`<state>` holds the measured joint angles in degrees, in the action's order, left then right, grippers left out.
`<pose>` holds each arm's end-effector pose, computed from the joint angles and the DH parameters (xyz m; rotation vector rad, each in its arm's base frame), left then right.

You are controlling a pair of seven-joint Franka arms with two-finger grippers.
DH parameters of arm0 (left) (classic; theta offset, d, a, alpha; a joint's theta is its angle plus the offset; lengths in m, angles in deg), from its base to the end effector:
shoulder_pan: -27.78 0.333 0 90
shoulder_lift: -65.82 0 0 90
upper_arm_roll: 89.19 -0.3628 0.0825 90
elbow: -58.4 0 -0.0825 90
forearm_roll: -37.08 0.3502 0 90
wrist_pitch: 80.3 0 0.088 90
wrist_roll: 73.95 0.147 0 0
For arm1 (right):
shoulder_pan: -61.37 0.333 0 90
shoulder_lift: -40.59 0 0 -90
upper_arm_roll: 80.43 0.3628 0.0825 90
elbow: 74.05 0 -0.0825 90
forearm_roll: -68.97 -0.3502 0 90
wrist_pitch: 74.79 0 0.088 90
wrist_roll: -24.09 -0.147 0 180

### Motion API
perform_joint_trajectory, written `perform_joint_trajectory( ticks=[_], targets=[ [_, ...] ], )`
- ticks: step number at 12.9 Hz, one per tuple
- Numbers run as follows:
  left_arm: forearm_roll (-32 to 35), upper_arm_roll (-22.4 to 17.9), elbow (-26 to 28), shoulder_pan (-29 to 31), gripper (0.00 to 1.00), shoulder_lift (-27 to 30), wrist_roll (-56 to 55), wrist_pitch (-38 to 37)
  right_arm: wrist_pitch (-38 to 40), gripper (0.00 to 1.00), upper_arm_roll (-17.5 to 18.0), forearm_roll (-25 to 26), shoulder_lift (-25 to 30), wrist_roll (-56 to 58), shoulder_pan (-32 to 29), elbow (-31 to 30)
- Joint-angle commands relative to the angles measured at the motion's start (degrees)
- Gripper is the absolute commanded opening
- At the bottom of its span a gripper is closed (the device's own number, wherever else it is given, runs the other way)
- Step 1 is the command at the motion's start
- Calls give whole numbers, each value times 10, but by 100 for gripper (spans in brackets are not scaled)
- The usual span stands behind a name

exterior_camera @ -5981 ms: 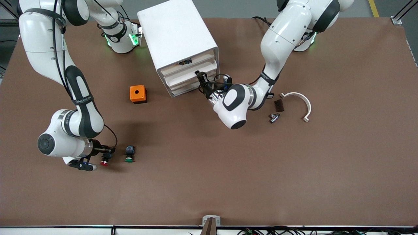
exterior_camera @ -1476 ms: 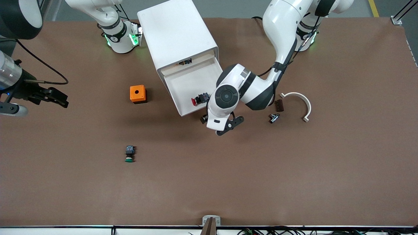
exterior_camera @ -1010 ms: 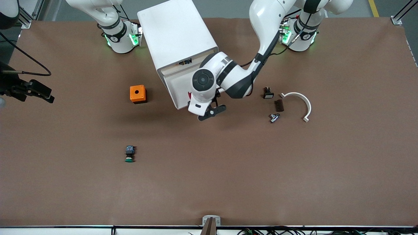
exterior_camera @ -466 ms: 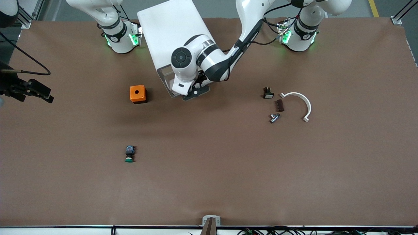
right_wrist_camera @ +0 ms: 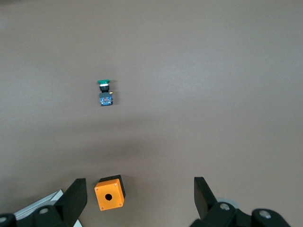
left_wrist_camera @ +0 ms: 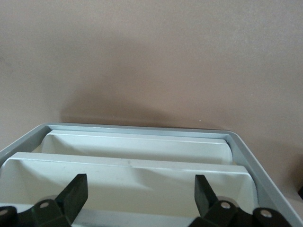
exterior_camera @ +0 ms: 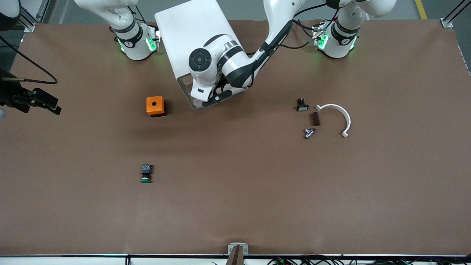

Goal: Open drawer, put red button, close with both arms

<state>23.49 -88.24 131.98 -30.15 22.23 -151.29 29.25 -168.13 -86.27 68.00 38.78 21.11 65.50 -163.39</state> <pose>0.3570 -0.6353 0.2981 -3.0100 -0.6426 0.4061 0.5391 -0.0127 0.6250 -3.1242 0.1288 -0.0598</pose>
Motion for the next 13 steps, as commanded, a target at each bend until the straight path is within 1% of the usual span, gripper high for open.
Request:
perform_joint_trajectory(
  ticks=[1, 2, 3, 4, 8, 11, 13],
  targets=[
    [12, -15, 7, 13, 100, 11, -5, -2, -4, 100, 6, -10, 10, 4, -19, -4],
    [18, -29, 6, 28, 100, 13, -3, -2, -8, 100, 6, -10, 9, 4, -19, -4],
    [41, -38, 5, 44, 100, 16, 1, -2, -8, 100, 7, -10, 10, 3, -18, -6],
    [69, -39, 3, 64, 100, 16, 8, -2, -8, 100, 7, -10, 11, 4, -18, -8],
    [136, -40, 3, 155, 100, 45, 11, -2, -9, 100, 7, -10, 12, 5, -18, -8],
    [159, -53, 5, 181, 100, 67, 10, -2, -10, 100, 7, -8, 17, 5, -18, -8],
    [159, -53, 5, 201, 100, 69, 16, -2, -10, 100, 7, -8, 17, 5, -18, -9]
  ],
)
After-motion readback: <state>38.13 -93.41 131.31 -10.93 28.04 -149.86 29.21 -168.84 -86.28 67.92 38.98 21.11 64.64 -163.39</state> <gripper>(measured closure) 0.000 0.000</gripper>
